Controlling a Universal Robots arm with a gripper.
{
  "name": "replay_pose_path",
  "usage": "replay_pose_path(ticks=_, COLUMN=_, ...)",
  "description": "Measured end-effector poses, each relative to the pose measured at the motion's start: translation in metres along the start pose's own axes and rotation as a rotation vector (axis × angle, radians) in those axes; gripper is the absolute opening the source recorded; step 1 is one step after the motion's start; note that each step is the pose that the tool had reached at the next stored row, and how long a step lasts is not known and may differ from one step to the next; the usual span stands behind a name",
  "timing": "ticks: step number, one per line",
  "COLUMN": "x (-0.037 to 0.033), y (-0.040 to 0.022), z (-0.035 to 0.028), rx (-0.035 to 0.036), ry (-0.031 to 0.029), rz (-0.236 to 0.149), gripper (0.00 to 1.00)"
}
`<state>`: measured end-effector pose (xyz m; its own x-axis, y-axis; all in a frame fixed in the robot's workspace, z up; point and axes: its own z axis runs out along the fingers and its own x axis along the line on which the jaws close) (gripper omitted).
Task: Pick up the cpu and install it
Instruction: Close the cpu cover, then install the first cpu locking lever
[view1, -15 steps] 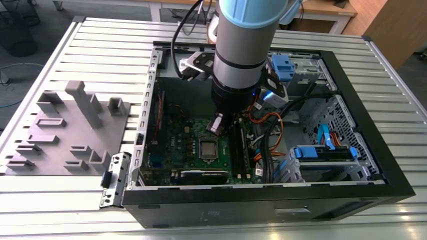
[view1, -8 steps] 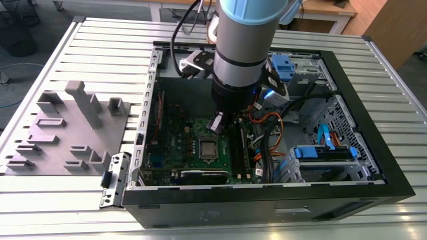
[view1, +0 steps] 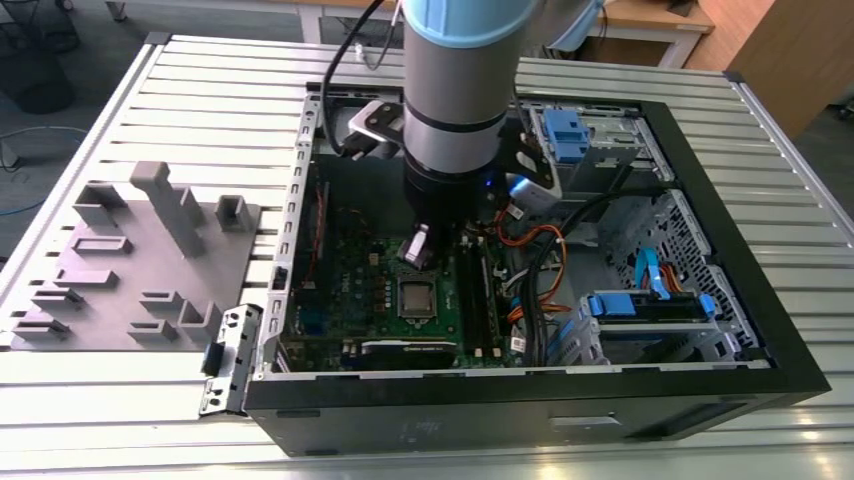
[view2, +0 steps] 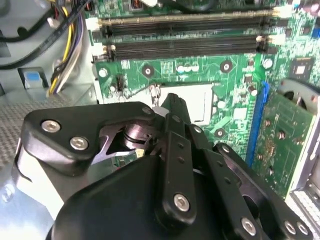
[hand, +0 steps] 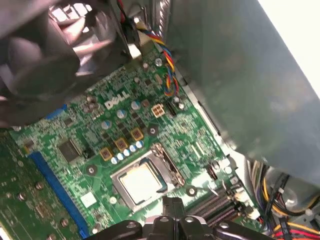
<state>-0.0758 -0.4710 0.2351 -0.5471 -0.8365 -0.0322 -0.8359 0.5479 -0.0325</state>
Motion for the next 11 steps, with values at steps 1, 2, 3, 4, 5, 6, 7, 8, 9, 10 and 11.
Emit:
replay_pose_path(ticks=1, x=0.0012, y=0.0018, z=0.0, rx=0.0037, ry=-0.0025, rz=0.0, gripper=0.11)
replay_pose_path(ticks=2, x=0.0016, y=0.0026, z=0.0, rx=0.006, ry=-0.004, rz=0.0, gripper=0.11)
replay_pose_path(ticks=3, x=0.0018, y=0.0029, z=0.0, rx=0.0072, ry=-0.0047, rz=0.0, gripper=0.11)
replay_pose_path(ticks=4, x=0.0019, y=0.003, z=0.0, rx=0.0077, ry=-0.005, rz=0.0, gripper=0.11)
replay_pose_path(ticks=5, x=0.0021, y=0.0032, z=0.0, rx=0.0081, ry=-0.0053, rz=0.0, gripper=0.11)
replay_pose_path(ticks=6, x=0.0022, y=0.0034, z=0.0, rx=0.0083, ry=-0.0054, rz=0.0, gripper=0.11)
replay_pose_path(ticks=7, x=0.0022, y=0.0034, z=0.0, rx=0.0083, ry=-0.0055, rz=0.0, gripper=0.11)
replay_pose_path(ticks=8, x=0.0022, y=0.0034, z=0.0, rx=0.0083, ry=-0.0055, rz=0.0, gripper=0.11)
replay_pose_path(ticks=9, x=0.0022, y=0.0034, z=0.0, rx=0.0083, ry=-0.0055, rz=0.0, gripper=0.11)
replay_pose_path(ticks=10, x=0.0022, y=0.0034, z=-0.0001, rx=0.0083, ry=-0.0054, rz=0.0, gripper=0.11)
replay_pose_path(ticks=11, x=0.0022, y=0.0034, z=0.0, rx=0.0083, ry=-0.0054, rz=0.0, gripper=0.11)
